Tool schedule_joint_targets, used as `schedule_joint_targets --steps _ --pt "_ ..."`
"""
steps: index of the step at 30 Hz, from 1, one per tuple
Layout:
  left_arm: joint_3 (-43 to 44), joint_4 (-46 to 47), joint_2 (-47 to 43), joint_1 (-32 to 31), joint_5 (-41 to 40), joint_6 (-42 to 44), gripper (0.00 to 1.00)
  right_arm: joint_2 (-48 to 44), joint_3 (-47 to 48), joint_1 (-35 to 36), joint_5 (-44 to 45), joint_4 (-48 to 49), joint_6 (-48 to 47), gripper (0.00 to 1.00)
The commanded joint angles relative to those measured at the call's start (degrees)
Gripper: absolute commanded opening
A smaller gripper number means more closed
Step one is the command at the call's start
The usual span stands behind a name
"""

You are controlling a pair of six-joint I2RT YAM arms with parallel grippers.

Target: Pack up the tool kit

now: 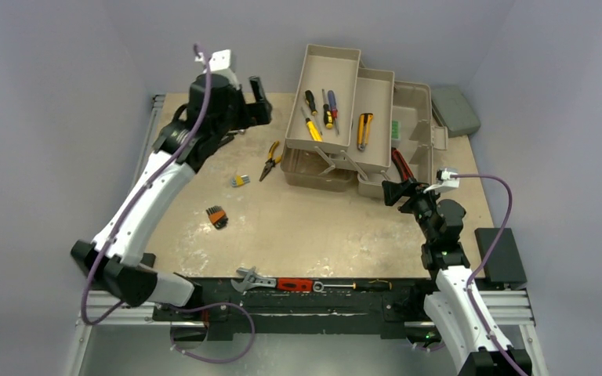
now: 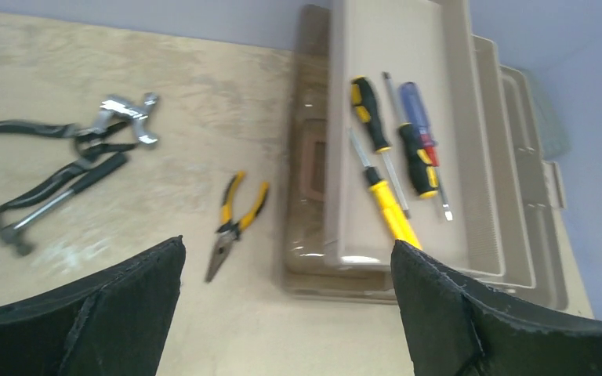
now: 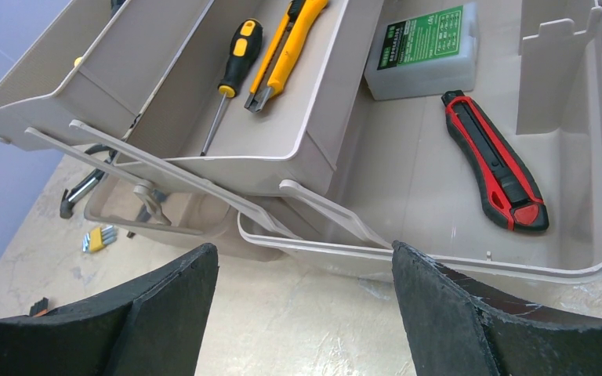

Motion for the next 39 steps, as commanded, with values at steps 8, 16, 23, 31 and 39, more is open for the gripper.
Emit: schedule_joint_targets --steps 8,16,23,31,39 --pt "-23.13 -7.8 -19.2 6.25 -24.56 -17.2 0.97 -0.65 0.79 0.07 0.16 0.95 -0.47 0.8" --pt "-34.26 -16.99 -21.57 7.04 -20.69 -27.05 0.97 -0.76 0.62 0.07 0.05 1.07 -0.4 0.8" --pt "-42.06 -14.33 -17.84 7.88 -14.74 -25.51 0.97 -0.6 0.53 0.07 0.02 1.21 -0.33 0.8" --pt "-42.71 -10.56 -7.68 8.66 -9.46 -19.4 0.97 -0.77 0.59 0.07 0.07 1.04 -0.34 0.8" --pt "-45.72 -7.96 -4.29 9.19 -9.24 -21.37 0.95 -0.99 0.53 0.07 0.11 0.97 -0.29 0.8"
